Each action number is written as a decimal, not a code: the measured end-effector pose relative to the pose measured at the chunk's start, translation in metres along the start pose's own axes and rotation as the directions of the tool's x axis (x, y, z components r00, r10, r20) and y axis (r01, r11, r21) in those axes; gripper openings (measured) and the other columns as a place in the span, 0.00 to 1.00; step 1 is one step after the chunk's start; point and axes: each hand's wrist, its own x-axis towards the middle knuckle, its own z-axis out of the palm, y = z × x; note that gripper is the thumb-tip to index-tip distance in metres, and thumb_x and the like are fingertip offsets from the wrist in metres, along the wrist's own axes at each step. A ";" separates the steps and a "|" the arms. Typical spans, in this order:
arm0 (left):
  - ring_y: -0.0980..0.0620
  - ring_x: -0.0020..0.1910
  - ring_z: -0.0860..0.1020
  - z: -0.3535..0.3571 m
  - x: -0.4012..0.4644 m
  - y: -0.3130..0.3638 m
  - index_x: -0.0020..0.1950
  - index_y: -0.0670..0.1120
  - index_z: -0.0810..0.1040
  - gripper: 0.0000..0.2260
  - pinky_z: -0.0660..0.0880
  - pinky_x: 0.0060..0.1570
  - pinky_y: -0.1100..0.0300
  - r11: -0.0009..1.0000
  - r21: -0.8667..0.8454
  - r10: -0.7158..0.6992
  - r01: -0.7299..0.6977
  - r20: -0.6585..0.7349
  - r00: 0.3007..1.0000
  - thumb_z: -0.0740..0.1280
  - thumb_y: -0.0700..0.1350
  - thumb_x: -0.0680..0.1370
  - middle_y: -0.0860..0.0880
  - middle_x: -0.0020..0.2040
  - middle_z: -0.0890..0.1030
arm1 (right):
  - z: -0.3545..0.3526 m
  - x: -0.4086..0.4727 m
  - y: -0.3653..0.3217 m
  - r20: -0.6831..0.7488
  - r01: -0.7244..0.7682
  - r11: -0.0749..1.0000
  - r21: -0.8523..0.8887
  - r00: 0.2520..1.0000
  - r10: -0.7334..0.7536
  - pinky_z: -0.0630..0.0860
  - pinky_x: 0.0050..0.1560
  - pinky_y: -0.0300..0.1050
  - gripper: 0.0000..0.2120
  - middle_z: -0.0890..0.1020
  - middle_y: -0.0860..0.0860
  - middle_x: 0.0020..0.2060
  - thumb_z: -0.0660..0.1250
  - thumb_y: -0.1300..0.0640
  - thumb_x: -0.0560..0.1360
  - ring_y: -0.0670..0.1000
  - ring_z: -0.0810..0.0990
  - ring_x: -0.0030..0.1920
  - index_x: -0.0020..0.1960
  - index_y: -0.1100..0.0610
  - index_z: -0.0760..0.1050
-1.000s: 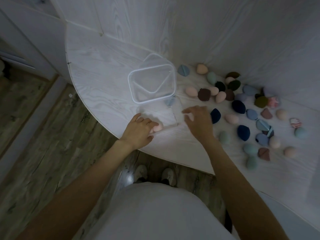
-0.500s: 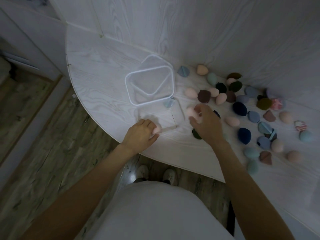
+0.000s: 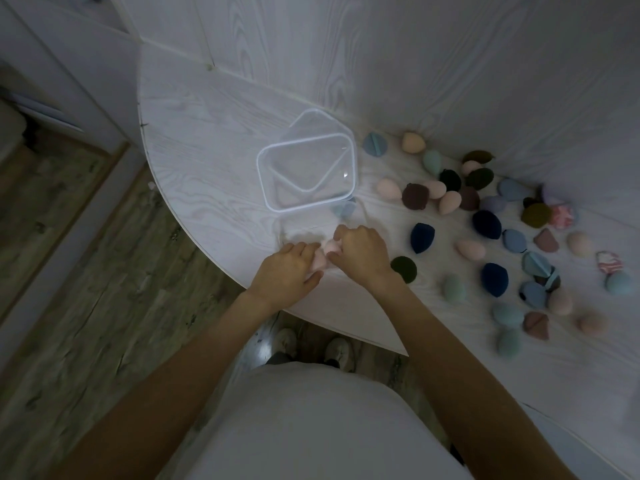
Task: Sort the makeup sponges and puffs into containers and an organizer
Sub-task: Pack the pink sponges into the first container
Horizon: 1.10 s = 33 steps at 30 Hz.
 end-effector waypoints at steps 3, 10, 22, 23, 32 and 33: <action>0.44 0.57 0.75 -0.001 -0.001 0.002 0.71 0.42 0.66 0.26 0.75 0.46 0.53 1.000 -0.003 -0.004 0.004 0.005 1.000 0.65 0.51 0.76 0.43 0.59 0.77 | 0.001 -0.002 0.002 -0.015 0.013 0.999 -0.032 1.000 -0.013 0.70 0.44 0.43 0.11 0.77 0.52 0.35 0.64 0.51 0.74 0.49 0.71 0.37 0.41 0.58 0.75; 0.44 0.47 0.78 0.005 0.007 0.006 0.63 0.47 0.76 0.25 0.74 0.39 0.53 0.997 0.063 0.052 -0.055 0.042 0.998 0.51 0.55 0.73 0.47 0.54 0.81 | -0.011 -0.004 0.028 -0.050 0.171 0.983 0.065 0.985 -0.168 0.69 0.45 0.45 0.10 0.82 0.50 0.35 0.64 0.52 0.75 0.51 0.72 0.42 0.42 0.54 0.82; 0.50 0.59 0.72 0.013 0.014 0.017 0.67 0.52 0.68 0.33 0.67 0.48 0.55 0.992 0.054 -0.117 0.113 0.075 0.990 0.41 0.62 0.69 0.54 0.63 0.75 | -0.020 0.078 0.129 -0.055 -0.191 0.982 -0.007 0.980 0.190 0.67 0.57 0.52 0.19 0.74 0.61 0.56 0.64 0.55 0.76 0.60 0.67 0.59 0.64 0.58 0.66; 0.50 0.59 0.72 0.013 0.015 0.017 0.68 0.53 0.68 0.33 0.66 0.48 0.55 0.990 0.061 -0.131 0.127 0.076 0.988 0.41 0.63 0.69 0.54 0.63 0.75 | -0.018 0.078 0.130 -0.070 -0.168 0.985 -0.033 0.984 0.165 0.66 0.55 0.52 0.17 0.75 0.61 0.55 0.64 0.55 0.75 0.59 0.67 0.58 0.62 0.59 0.67; 0.47 0.57 0.73 0.008 0.012 0.020 0.68 0.53 0.70 0.25 0.69 0.47 0.52 0.993 0.087 -0.086 0.079 0.076 0.993 0.48 0.59 0.76 0.53 0.62 0.75 | -0.050 -0.018 0.074 -0.235 0.070 0.885 0.460 0.971 0.045 0.70 0.41 0.30 0.16 0.75 0.51 0.50 0.70 0.60 0.70 0.46 0.73 0.44 0.57 0.57 0.75; 0.47 0.55 0.74 0.009 0.011 0.020 0.67 0.52 0.71 0.24 0.70 0.45 0.52 0.993 0.093 -0.080 0.074 0.064 0.995 0.49 0.58 0.76 0.52 0.61 0.76 | -0.047 -0.021 0.063 -0.220 0.116 0.897 0.426 0.975 -0.022 0.70 0.42 0.33 0.17 0.76 0.52 0.49 0.71 0.60 0.70 0.47 0.74 0.45 0.58 0.57 0.75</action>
